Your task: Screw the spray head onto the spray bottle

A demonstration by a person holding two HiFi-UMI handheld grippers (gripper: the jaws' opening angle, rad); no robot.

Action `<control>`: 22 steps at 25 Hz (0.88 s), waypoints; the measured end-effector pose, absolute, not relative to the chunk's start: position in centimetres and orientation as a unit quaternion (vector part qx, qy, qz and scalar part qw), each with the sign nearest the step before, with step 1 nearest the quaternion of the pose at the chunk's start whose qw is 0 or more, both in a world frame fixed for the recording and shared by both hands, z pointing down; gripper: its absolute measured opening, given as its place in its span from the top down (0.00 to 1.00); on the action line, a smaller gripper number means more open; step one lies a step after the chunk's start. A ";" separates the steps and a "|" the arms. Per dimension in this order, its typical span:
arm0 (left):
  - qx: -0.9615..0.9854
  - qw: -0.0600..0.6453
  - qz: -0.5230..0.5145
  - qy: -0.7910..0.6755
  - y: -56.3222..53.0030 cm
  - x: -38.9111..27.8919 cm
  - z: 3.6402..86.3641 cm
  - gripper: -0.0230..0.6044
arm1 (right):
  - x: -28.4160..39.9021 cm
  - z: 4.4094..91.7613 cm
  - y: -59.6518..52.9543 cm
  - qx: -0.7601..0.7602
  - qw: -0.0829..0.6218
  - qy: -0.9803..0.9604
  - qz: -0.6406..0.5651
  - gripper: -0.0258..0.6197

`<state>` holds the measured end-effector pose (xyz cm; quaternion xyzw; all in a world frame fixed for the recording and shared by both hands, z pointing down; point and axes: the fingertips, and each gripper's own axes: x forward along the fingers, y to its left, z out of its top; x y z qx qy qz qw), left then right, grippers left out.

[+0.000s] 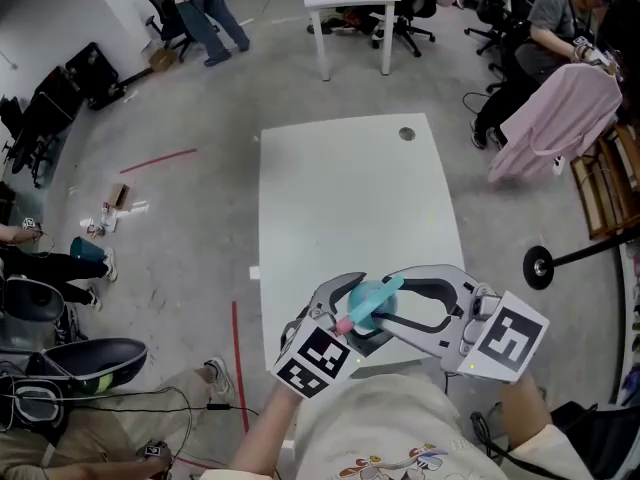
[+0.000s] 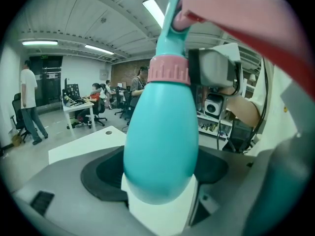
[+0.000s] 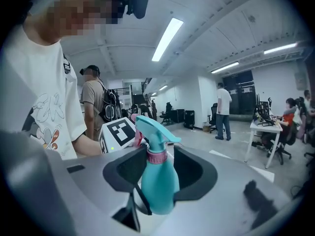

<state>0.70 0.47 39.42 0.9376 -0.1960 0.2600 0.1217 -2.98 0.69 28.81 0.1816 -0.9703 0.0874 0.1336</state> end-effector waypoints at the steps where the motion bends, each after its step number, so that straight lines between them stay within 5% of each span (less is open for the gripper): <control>1: 0.937 0.129 0.255 -0.200 0.4 0.6 39.7 0.32 | -2.7 29.2 0.6 0.184 0.134 -0.970 0.092 0.72; 8: 0.916 0.147 0.248 -0.280 -2.3 -0.8 43.6 0.32 | -0.1 31.2 -0.6 0.228 0.150 -0.957 0.099 0.72; 22: 0.875 0.104 0.331 -0.337 -5.8 1.2 64.7 0.32 | 1.7 34.8 -0.2 0.282 0.154 -0.932 0.166 0.72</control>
